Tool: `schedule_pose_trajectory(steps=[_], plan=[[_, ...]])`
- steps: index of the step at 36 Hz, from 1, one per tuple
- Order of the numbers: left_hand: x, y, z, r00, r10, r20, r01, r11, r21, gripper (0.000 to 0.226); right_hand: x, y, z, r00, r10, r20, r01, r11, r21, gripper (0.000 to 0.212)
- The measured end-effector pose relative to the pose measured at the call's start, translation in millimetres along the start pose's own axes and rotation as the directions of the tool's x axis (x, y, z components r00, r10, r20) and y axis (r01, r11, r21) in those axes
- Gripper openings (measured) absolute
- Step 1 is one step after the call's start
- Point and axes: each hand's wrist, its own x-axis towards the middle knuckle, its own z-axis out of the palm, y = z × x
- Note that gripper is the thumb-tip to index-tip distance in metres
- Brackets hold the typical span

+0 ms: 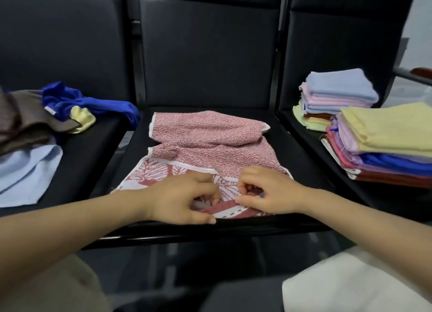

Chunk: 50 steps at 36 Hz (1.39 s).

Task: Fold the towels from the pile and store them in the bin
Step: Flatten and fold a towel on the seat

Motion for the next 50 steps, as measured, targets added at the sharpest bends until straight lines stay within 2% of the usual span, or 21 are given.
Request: schedule_pose_trajectory(steps=[2, 4, 7, 10, 13, 18, 22, 27, 29, 31, 34, 37, 39, 40, 42, 44, 47, 48, 50], plan=[[-5, -1, 2, 0.997, 0.07, -0.029, -0.069, 0.996, 0.049, 0.032, -1, 0, -2, 0.999, 0.007, 0.032, -0.007, 1.0, 0.002, 0.043], [-6, -2, 2, 0.996, 0.072, -0.056, -0.071, 0.997, 0.024, 0.028, -1, -2, -2, 0.998, 0.007, 0.061, -0.005, 0.999, -0.032, 0.046], [-1, -3, 1, 0.996, 0.013, -0.087, -0.017, 0.999, -0.046, 0.029, 3, -6, -4, 0.991, 0.069, 0.112, -0.069, 0.998, 0.004, 0.049], [7, -7, -5, 0.987, -0.085, -0.138, 0.081, 0.996, -0.034, 0.012, 8, -7, -14, 0.971, 0.203, 0.126, -0.215, 0.973, 0.085, 0.04], [17, -14, -20, 0.969, -0.158, -0.192, 0.159, 0.987, -0.01, 0.016, 15, -9, -28, 0.956, 0.293, 0.002, -0.289, 0.942, 0.173, 0.031], [30, -29, -61, 0.946, -0.23, -0.231, 0.255, 0.963, 0.086, 0.016, 26, 4, -45, 0.872, 0.446, -0.199, -0.397, 0.885, 0.243, 0.02], [31, -61, -80, 0.91, -0.314, -0.269, 0.347, 0.934, 0.084, 0.024, 34, 20, -44, 0.832, 0.489, -0.261, -0.46, 0.872, 0.168, 0.016], [32, -91, -81, 0.881, -0.404, -0.245, 0.427, 0.903, 0.049, 0.015, 44, 40, -38, 0.779, 0.553, -0.297, -0.528, 0.833, 0.166, 0.014], [33, -98, -79, 0.874, -0.432, -0.225, 0.447, 0.894, 0.022, 0.012, 48, 46, -42, 0.729, 0.589, -0.35, -0.543, 0.808, 0.228, 0.019], [34, -104, -82, 0.856, -0.461, -0.235, 0.463, 0.885, -0.048, 0.015, 56, 50, -50, 0.651, 0.649, -0.395, -0.522, 0.76, 0.388, 0.019], [36, -111, -88, 0.8, -0.531, -0.281, 0.473, 0.845, -0.249, 0.018, 74, 52, -65, 0.597, 0.692, -0.407, -0.446, 0.707, 0.549, 0.013], [38, -120, -85, 0.718, -0.632, -0.29, 0.493, 0.757, -0.429, 0.021, 95, 55, -65, 0.618, 0.684, -0.389, -0.453, 0.713, 0.534, 0.014], [37, -129, -75, 0.707, -0.654, -0.269, 0.537, 0.745, -0.396, 0.021, 101, 61, -47, 0.647, 0.682, -0.341, -0.496, 0.716, 0.492, 0.015], [36, -133, -69, 0.719, -0.653, -0.238, 0.568, 0.749, -0.34, 0.023, 103, 66, -33, 0.668, 0.679, -0.306, -0.529, 0.722, 0.447, 0.014], [35, -136, -57, 0.749, -0.635, -0.189, 0.612, 0.773, -0.169, 0.026, 104, 69, -12, 0.754, 0.608, -0.249, -0.575, 0.794, 0.198, 0.017], [34, -134, -55, 0.767, -0.6, -0.229, 0.606, 0.794, -0.051, 0.025, 109, 65, -7, 0.822, 0.513, -0.249, -0.536, 0.844, -0.033, 0.02], [33, -129, -63, 0.773, -0.55, -0.317, 0.58, 0.815, 0.001, 0.02, 113, 53, -11, 0.839, 0.499, -0.216, -0.517, 0.855, -0.033, 0.023], [31, -127, -65, 0.792, -0.541, -0.284, 0.568, 0.823, 0.016, 0.019, 112, 50, -13, 0.85, 0.497, -0.175, -0.509, 0.86, -0.035, 0.02], [26, -122, -67, 0.832, -0.543, -0.113, 0.548, 0.837, 0.011, 0.016, 106, 46, -19, 0.868, 0.491, -0.066, -0.492, 0.87, 0.001, 0.015]])
